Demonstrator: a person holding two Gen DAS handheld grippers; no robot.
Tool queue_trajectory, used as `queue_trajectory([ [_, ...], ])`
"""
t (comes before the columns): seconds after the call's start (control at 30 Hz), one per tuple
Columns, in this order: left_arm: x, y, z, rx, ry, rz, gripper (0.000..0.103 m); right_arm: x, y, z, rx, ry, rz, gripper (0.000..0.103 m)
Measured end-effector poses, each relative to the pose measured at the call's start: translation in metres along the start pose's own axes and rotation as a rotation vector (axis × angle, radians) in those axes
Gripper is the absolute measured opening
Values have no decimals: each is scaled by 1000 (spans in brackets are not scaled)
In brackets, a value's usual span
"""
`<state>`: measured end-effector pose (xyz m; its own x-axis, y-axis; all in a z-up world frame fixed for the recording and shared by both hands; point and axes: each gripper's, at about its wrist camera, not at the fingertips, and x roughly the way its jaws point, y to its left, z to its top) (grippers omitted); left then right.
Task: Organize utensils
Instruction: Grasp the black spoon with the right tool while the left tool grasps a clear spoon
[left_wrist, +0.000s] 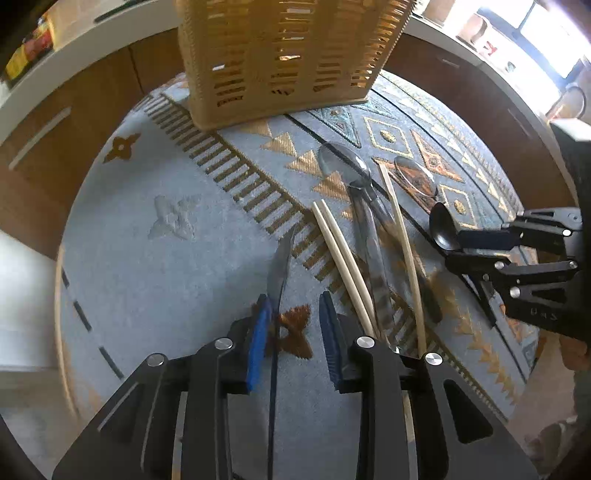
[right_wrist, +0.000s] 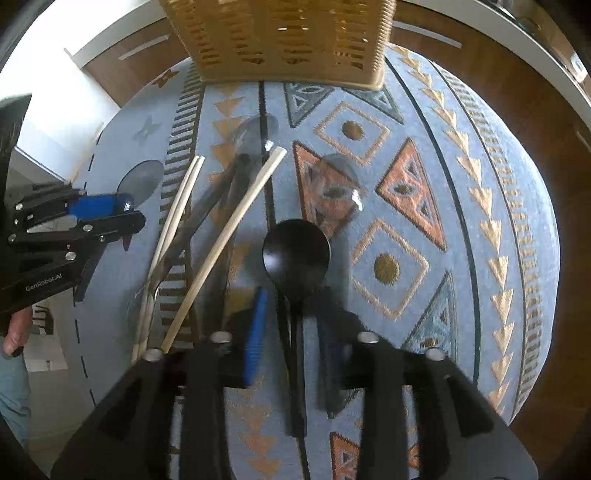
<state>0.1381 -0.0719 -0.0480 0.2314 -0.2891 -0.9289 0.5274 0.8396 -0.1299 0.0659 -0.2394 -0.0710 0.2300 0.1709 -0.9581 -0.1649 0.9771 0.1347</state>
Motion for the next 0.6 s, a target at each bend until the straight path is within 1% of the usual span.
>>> queue_trajectory([
  [0.07, 2, -1, 5, 3, 4, 7, 29, 1, 5, 6, -17, 1, -5, 37],
  [0.17, 1, 1, 12, 12, -8, 58, 34, 2, 4, 12, -18, 1, -10, 37],
  [0.2, 1, 4, 14, 9, -10, 64, 35, 2, 3, 14, -18, 1, -8, 37],
  [0.27, 1, 9, 16, 10, -4, 49, 36, 2, 0, 17, -18, 2, -2, 37],
  [0.37, 4, 12, 19, 8, 14, 46, 36, 2, 1, 24, -25, 2, -8, 37],
  [0.47, 8, 11, 23, 22, 37, 48, 42, 6, 1, 33, -41, 7, -16, 42],
  [0.53, 12, 7, 28, 53, 62, 71, 44, 4, 14, 31, -50, 11, -28, 43],
  [0.6, 15, 1, 32, 84, 78, 101, 44, 5, 17, 36, -56, 17, -39, 43],
])
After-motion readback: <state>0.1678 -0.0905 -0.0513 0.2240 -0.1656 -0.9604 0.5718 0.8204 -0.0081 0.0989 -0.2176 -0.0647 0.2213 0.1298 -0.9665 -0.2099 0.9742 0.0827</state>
